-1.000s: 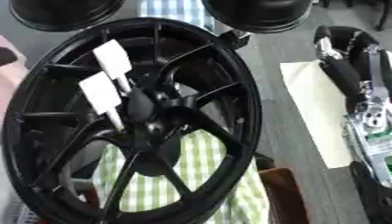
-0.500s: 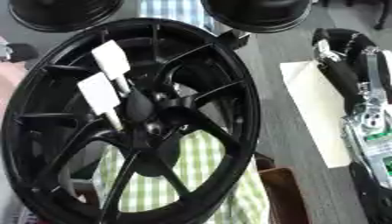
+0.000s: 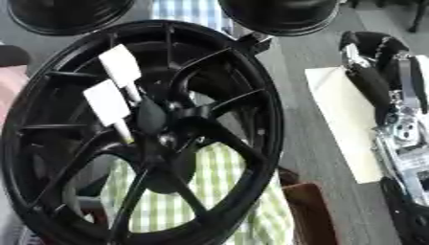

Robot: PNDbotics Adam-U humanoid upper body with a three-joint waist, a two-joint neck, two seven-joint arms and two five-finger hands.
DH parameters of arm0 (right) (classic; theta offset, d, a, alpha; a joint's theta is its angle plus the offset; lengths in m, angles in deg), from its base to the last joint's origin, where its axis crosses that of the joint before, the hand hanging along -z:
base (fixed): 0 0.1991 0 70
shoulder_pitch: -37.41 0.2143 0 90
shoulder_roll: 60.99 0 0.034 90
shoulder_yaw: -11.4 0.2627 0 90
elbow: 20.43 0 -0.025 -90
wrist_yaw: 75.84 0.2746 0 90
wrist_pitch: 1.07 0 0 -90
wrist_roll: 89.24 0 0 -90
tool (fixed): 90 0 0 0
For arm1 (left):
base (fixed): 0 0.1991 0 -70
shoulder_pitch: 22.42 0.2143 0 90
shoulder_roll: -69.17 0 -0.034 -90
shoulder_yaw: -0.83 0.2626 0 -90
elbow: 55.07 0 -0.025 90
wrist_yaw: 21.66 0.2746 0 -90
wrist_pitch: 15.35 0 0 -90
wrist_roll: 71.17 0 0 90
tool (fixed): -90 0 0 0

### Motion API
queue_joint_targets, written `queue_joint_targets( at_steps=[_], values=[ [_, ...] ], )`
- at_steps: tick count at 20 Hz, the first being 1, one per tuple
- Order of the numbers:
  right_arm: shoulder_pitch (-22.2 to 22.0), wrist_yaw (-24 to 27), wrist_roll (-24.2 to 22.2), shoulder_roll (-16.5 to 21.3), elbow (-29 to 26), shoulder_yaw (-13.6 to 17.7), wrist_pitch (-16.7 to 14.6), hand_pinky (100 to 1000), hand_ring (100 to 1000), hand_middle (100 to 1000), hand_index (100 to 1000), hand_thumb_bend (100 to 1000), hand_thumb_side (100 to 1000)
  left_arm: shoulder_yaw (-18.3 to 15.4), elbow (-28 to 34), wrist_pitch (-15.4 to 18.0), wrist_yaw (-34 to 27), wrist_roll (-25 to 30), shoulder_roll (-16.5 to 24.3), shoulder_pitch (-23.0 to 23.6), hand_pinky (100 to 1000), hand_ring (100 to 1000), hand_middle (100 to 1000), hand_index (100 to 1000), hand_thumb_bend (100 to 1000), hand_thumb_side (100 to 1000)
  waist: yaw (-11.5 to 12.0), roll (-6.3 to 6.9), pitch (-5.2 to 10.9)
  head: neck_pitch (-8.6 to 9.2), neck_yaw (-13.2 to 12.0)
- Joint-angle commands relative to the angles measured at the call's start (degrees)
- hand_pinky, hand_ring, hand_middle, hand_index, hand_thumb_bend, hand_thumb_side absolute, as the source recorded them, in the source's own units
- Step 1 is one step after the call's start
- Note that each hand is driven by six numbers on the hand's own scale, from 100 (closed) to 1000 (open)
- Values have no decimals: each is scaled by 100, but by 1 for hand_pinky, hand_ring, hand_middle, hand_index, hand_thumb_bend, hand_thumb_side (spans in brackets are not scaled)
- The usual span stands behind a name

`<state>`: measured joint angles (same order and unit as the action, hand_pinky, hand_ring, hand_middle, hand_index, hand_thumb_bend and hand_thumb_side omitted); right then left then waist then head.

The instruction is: Pull the pin out of the wheel hub.

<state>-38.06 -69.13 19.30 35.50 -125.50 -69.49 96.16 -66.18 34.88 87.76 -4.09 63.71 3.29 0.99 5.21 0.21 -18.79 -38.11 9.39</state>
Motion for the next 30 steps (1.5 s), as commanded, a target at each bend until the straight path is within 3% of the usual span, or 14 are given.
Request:
queue_joint_targets(
  at_steps=[1,5,14,18,25,30],
  values=[
    [131,13,-22,129,-100,17,-1,812,755,600,694,272,420,85,-96,91,-8,342,28,-344,811,741,708,809,509,489,-145,4,4,245,-79],
    [206,13,-46,130,-122,-4,16,812,755,601,694,271,420,329,-451,245,79,668,-98,-609,810,739,707,807,503,497,-254,-16,-76,339,-106],
    [276,24,-97,102,-133,-52,29,813,755,601,694,272,422,481,-943,434,271,708,-479,-857,806,733,700,801,492,459,-382,-34,-164,410,-244],
    [280,28,-99,93,-131,-55,30,813,755,601,694,272,424,495,-1084,535,344,708,-561,-911,807,734,698,800,484,380,-405,-28,-190,406,-264],
    [285,31,-110,88,-122,-68,31,813,755,601,694,271,425,562,-1149,863,320,708,-564,-933,820,744,703,807,558,100,-403,-24,-207,410,-271],
    [283,36,-113,76,-109,-76,34,813,755,602,694,269,427,598,-1218,1126,179,708,-544,-952,822,744,703,808,588,100,-399,-19,-222,413,-289]
  ],
)
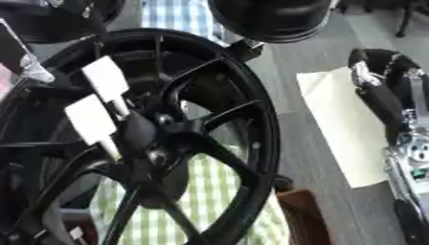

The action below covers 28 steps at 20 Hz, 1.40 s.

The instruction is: Pull the pin out of the wheel hub.

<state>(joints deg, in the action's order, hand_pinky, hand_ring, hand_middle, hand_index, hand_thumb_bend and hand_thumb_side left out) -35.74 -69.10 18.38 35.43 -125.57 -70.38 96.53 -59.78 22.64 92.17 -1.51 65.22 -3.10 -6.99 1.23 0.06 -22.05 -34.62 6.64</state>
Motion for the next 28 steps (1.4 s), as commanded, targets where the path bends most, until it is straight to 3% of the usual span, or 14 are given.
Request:
queue_joint_targets(
  at_steps=[1,8,17,18,28],
  values=[
    [51,34,-22,80,-101,12,-4,813,755,602,694,269,427,-38,-8,721,-107,558,87,-156,820,741,701,805,581,100,-3,-3,102,64,-15],
    [54,35,-22,68,-92,10,-5,813,755,602,693,266,427,45,-118,766,-283,558,3,-186,815,734,697,798,526,100,-36,8,87,89,-49],
    [54,35,-21,63,-84,9,-7,813,755,602,693,266,427,83,-126,701,-374,558,-22,-202,815,734,697,798,526,100,-46,15,83,92,-56],
    [56,36,-17,58,-84,12,-7,812,754,602,693,267,426,97,-131,701,-384,558,-34,-189,811,725,685,785,476,100,-55,20,76,94,-61],
    [70,59,43,16,-64,28,-14,811,754,598,692,268,426,325,-174,556,-710,558,-70,-121,797,696,625,729,381,100,-100,43,48,87,-121]
  ],
)
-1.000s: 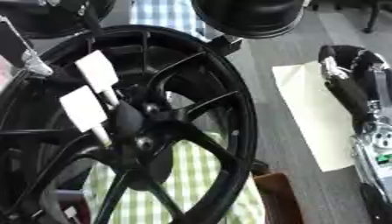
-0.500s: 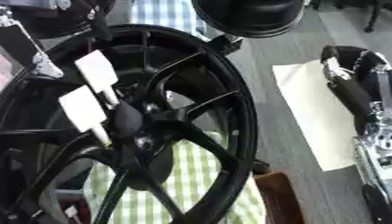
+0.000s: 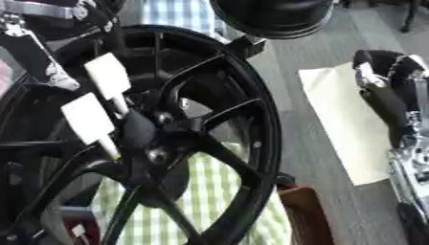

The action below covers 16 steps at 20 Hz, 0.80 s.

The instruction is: Pull the pin out of the wheel hub.

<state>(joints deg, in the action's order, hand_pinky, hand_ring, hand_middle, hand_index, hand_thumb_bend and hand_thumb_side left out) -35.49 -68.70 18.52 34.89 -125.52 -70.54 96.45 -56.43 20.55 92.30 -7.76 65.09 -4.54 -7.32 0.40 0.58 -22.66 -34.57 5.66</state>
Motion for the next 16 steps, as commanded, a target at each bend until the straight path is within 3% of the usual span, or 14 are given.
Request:
queue_joint_targets(
  at_steps=[1,16],
  values=[
    [45,19,37,69,-67,47,-5,811,753,598,692,268,425,9,38,531,-122,570,75,-81,796,693,622,726,374,100,-19,-9,108,79,-27],
    [12,19,103,48,-31,63,26,810,750,594,689,267,427,53,203,268,-697,570,77,-106,771,632,546,657,309,100,-26,3,129,32,-49]
  ],
)
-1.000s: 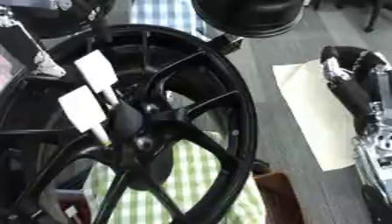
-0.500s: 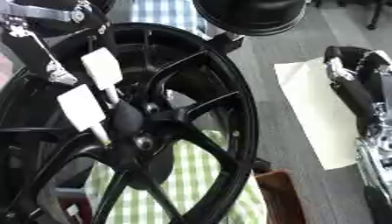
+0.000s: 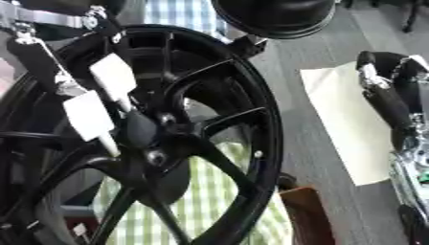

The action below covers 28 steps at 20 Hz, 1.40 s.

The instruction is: Pull the pin out of the wheel hub.

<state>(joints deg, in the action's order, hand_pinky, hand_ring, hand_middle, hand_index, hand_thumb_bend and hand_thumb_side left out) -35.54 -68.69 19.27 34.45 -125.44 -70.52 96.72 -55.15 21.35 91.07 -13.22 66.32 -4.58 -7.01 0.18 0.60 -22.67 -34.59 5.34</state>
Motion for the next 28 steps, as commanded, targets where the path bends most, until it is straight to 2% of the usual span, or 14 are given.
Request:
queue_joint_targets(
  at_steps=[1,4,9,12,20,21,23,24,25,28],
  values=[
    [13,17,32,90,-36,62,3,810,750,594,689,267,427,-80,133,362,-185,447,84,-136,760,609,504,619,284,100,-5,0,131,31,-17],
    [0,20,40,85,-29,64,14,810,750,593,689,267,428,-144,145,271,-297,447,85,-140,727,550,414,520,226,100,-1,-5,136,21,-19],
    [-7,32,51,78,-26,69,19,810,749,593,690,266,429,-432,153,91,-526,447,77,-198,662,425,220,334,306,100,11,-24,152,-5,-21],
    [-12,38,56,76,-25,71,18,810,749,593,690,266,428,-635,124,-45,-659,447,82,-232,656,416,207,319,311,100,15,-31,161,-15,-23],
    [-12,40,57,76,-24,71,18,810,749,593,690,266,428,-667,157,-130,-712,447,91,-239,656,416,207,319,311,100,15,-31,162,-16,-23],
    [-17,40,62,78,-23,78,18,810,749,593,690,263,427,-675,149,-137,-710,442,101,-247,641,346,148,264,337,100,24,-33,171,-25,-8],
    [-83,35,102,96,-12,126,15,810,749,593,690,263,426,-867,-13,-233,-797,324,293,-409,641,347,149,265,336,100,115,-50,244,-100,68],
    [-90,35,109,103,-13,129,12,810,749,593,690,247,452,-1003,-53,-249,-869,240,401,-434,641,345,149,266,100,100,120,-46,252,-112,74],
    [-117,28,129,125,-10,154,10,810,749,593,690,262,425,-1152,-126,-285,-910,149,521,-429,641,345,150,267,341,100,174,-38,271,-151,141],
    [-187,8,197,190,-11,226,3,810,749,593,690,262,424,-1627,-320,-298,-1044,-143,972,-252,640,342,149,267,342,100,318,-17,293,-210,292]
  ],
)
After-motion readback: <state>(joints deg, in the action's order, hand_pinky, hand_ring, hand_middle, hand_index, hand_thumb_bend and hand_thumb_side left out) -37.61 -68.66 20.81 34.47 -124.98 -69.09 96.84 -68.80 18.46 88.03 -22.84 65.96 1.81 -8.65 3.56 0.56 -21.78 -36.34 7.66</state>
